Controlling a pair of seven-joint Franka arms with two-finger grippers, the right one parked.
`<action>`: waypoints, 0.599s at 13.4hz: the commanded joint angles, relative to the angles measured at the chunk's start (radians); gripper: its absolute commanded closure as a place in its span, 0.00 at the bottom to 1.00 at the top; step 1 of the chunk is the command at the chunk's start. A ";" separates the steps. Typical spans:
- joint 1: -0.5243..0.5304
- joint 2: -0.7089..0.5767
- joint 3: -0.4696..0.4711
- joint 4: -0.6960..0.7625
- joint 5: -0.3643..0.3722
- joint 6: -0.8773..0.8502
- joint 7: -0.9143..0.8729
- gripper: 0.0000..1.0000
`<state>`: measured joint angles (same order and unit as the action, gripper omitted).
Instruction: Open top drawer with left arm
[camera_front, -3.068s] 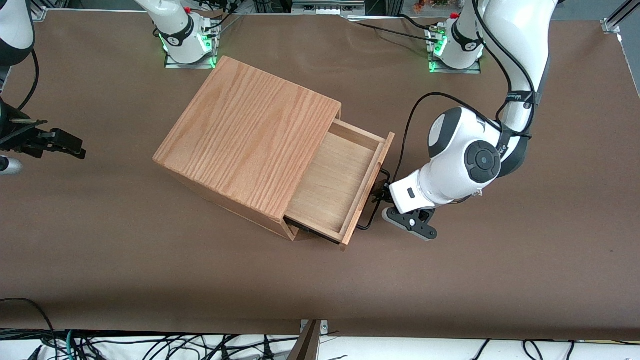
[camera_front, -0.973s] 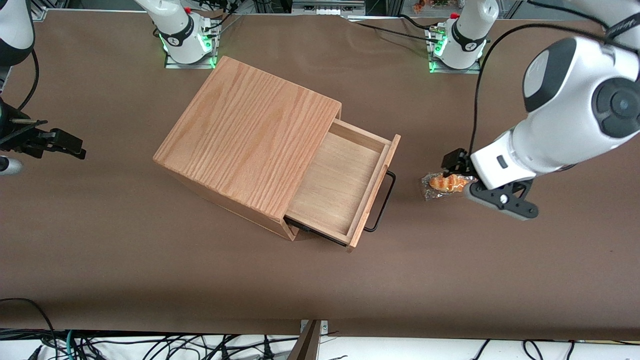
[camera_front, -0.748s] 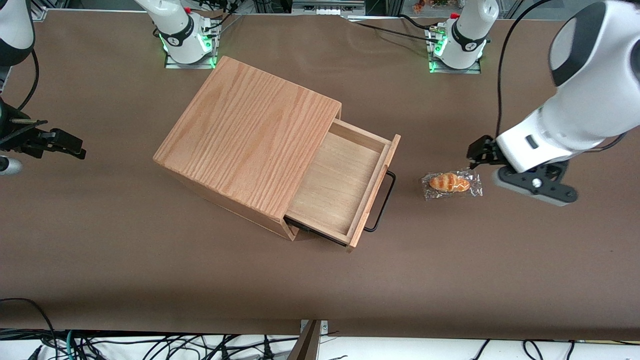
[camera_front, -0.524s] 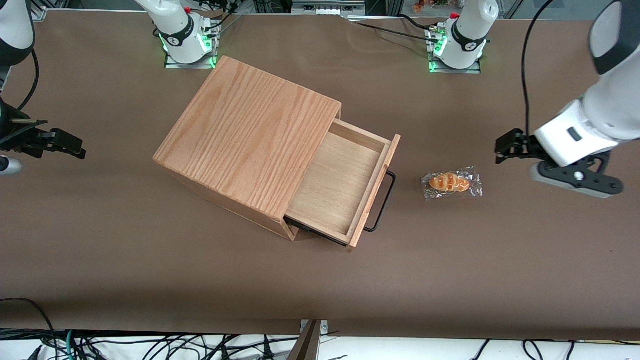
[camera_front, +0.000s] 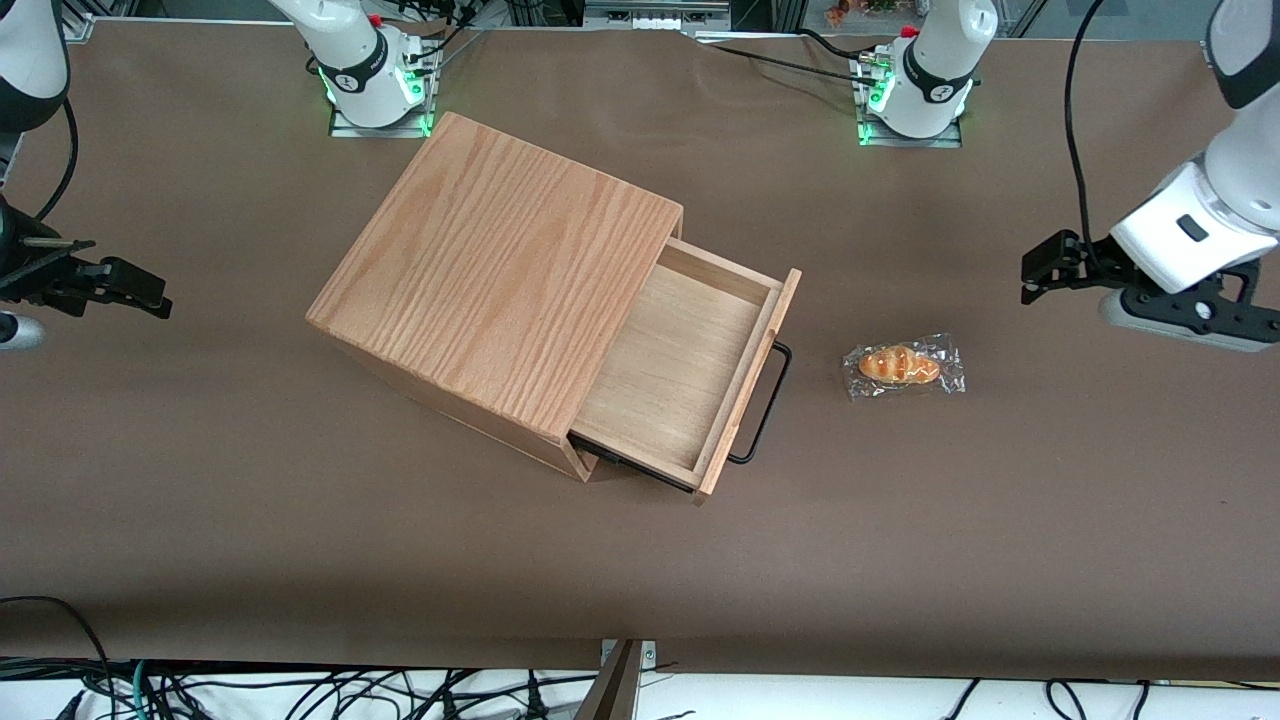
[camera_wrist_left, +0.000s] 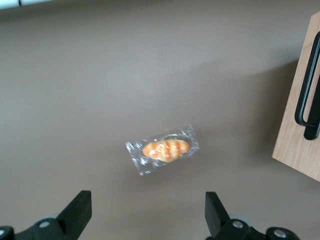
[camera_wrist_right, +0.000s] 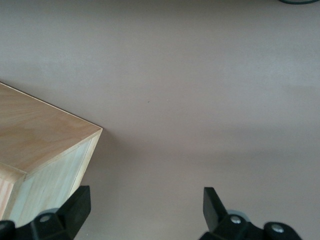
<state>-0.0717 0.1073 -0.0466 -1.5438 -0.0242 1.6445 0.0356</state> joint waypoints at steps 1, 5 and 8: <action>0.007 -0.119 -0.004 -0.170 -0.026 0.063 -0.057 0.00; 0.029 -0.106 -0.007 -0.139 -0.025 0.012 -0.046 0.00; 0.029 -0.104 -0.004 -0.133 -0.023 -0.025 -0.046 0.00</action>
<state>-0.0513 0.0173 -0.0462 -1.6774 -0.0321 1.6436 -0.0026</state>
